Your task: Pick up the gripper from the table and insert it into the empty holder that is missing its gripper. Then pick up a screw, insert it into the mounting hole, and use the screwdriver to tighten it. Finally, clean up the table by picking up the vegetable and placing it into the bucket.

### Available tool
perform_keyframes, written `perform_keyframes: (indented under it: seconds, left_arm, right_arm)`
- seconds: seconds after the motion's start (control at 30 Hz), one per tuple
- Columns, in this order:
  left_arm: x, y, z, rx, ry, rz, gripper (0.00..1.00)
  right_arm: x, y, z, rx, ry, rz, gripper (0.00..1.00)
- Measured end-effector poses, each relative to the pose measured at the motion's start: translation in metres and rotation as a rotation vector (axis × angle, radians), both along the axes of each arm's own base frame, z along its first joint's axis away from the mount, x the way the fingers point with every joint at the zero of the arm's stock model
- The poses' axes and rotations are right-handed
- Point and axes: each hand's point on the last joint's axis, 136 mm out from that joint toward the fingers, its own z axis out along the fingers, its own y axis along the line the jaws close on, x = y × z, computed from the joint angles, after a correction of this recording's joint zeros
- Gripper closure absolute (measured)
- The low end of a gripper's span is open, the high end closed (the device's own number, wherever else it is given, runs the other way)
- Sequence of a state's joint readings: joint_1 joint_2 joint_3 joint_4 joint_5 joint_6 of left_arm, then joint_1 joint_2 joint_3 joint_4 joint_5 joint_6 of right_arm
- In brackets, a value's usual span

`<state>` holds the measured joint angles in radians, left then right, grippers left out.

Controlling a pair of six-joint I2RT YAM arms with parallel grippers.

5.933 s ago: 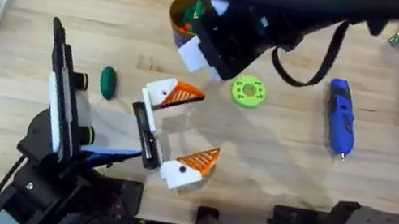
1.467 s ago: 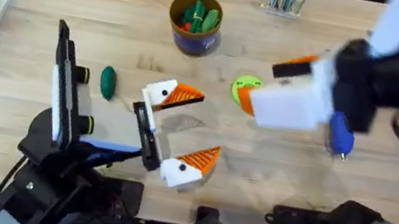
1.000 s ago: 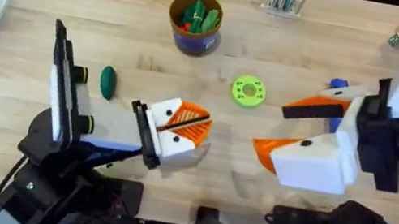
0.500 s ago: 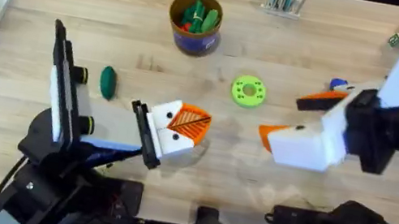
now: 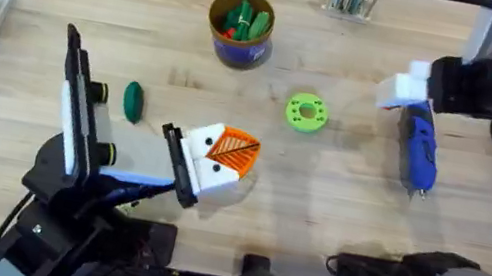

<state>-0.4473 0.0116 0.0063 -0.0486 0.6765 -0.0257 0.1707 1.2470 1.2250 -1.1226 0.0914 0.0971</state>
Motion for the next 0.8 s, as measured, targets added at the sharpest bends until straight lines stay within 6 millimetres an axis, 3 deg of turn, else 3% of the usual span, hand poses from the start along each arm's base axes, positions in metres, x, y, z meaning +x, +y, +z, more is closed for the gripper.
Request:
perform_keyframes:
  seconds: [0.2,0.37,0.4,0.8]
  left_arm:
    - [0.0,0.0,0.0,0.0,0.0,0.0,0.993]
    - [0.0,0.0,0.0,0.0,0.001,0.0,0.993]
    - [0.0,0.0,0.0,0.0,0.0,0.0,0.993]
    - [0.0,0.0,-0.002,0.003,0.007,0.0,0.993]
  right_arm:
    - [0.014,-0.066,-0.025,-0.096,0.083,-0.17,0.01]
    - [0.022,-0.101,-0.048,-0.097,0.15,-0.187,0.01]
    - [0.031,-0.11,-0.067,-0.038,0.178,-0.177,0.01]
    - [0.043,-0.112,-0.135,0.071,0.321,-0.054,0.012]
